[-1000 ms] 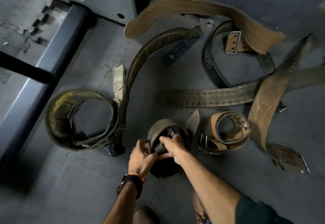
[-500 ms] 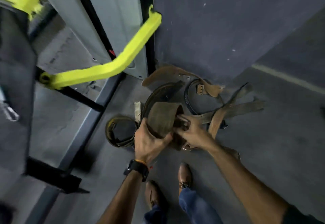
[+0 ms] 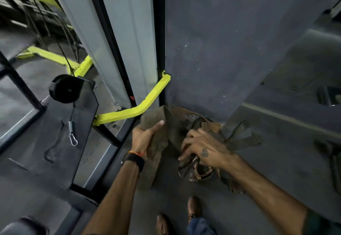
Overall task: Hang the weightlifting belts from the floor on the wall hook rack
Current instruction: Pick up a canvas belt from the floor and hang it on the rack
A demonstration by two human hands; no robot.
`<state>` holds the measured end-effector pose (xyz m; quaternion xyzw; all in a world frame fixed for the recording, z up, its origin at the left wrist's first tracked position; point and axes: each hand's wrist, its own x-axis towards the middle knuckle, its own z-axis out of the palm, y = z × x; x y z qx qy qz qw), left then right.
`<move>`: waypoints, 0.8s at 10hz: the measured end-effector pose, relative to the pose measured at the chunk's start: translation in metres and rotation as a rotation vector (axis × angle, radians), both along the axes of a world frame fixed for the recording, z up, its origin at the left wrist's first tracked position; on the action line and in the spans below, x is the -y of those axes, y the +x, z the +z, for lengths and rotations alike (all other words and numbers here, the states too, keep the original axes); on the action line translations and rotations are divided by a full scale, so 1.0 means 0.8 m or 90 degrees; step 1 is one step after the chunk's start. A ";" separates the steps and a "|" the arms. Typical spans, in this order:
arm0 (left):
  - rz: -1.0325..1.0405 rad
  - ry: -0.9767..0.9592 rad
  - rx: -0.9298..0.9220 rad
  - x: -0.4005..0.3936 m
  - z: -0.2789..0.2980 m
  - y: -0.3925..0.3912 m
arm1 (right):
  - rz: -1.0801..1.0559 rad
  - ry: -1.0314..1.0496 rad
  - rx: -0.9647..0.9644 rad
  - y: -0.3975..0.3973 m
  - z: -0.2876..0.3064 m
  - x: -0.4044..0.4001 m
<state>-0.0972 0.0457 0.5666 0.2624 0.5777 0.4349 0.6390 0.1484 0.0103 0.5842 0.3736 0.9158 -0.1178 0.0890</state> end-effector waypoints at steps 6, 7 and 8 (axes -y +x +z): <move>-0.532 0.135 -0.308 0.100 0.062 -0.102 | -0.857 -0.616 -1.370 0.034 0.104 -0.064; -0.482 0.072 -0.331 0.106 0.034 -0.125 | -0.913 -0.526 -1.245 0.060 0.132 -0.101; -0.468 0.047 -0.374 0.098 0.000 -0.115 | -0.904 -0.404 -1.217 0.064 0.177 -0.130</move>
